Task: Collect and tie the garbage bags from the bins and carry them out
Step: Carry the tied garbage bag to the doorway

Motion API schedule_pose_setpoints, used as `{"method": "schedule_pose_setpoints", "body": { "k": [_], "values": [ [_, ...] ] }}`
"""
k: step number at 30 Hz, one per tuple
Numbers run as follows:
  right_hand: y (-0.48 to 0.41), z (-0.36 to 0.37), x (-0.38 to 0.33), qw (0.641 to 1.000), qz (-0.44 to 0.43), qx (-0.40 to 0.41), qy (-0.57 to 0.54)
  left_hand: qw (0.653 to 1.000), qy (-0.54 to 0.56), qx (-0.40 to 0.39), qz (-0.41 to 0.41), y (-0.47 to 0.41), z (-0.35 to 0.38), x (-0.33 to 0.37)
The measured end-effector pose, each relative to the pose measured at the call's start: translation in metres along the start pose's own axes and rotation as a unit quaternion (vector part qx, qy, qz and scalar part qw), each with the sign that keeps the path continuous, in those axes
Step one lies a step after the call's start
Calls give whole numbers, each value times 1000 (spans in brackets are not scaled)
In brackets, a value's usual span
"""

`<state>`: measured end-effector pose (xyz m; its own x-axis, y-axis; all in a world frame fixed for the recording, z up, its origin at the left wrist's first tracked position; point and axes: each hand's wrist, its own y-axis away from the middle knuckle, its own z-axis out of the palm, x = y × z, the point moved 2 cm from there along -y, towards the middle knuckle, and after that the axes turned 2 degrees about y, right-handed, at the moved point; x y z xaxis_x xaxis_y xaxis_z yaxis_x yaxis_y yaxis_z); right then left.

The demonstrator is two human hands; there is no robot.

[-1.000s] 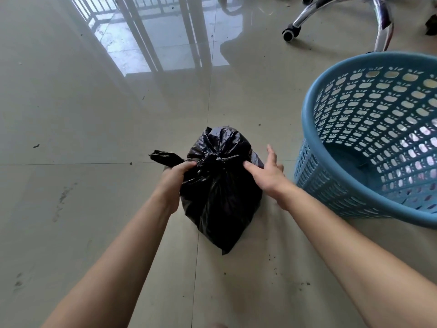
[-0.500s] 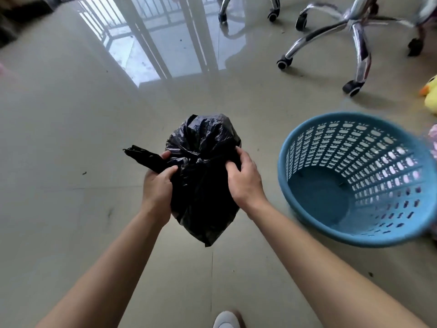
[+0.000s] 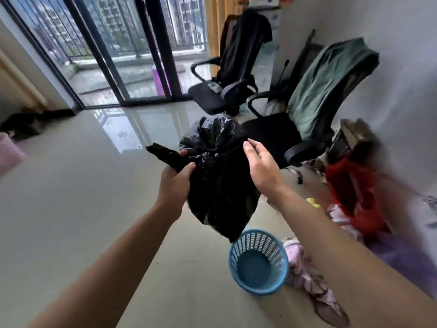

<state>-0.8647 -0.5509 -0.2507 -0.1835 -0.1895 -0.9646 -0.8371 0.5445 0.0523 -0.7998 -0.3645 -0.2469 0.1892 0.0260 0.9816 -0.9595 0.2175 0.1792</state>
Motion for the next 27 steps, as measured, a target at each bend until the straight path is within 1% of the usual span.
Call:
{"method": "schedule_pose_setpoints", "body": {
  "k": [4,7,9,13,16,19,22,25,27],
  "values": [
    [22,-106,-146,998,-40,28,41,994,-17,-84,63,52,66,155],
    [51,-172,-218,991,-68,82,76,985,-5,-137,104,89,108,231],
    [74,-206,-244,985,-83,117,100,977,12,-173,120,112,131,261],
    [134,-246,-266,974,-84,183,107,958,61,-252,126,150,161,279],
    [186,-268,-270,954,-72,270,113,935,83,-326,115,180,181,282],
    [251,-290,-271,920,-35,366,133,900,99,-417,81,218,207,282],
    [341,-305,-267,876,10,460,144,851,103,-514,35,283,234,276],
    [450,-311,-267,819,58,552,146,793,98,-601,4,374,250,267],
    [529,-307,-271,776,86,607,145,739,90,-667,-17,445,246,263]
  ]
}}
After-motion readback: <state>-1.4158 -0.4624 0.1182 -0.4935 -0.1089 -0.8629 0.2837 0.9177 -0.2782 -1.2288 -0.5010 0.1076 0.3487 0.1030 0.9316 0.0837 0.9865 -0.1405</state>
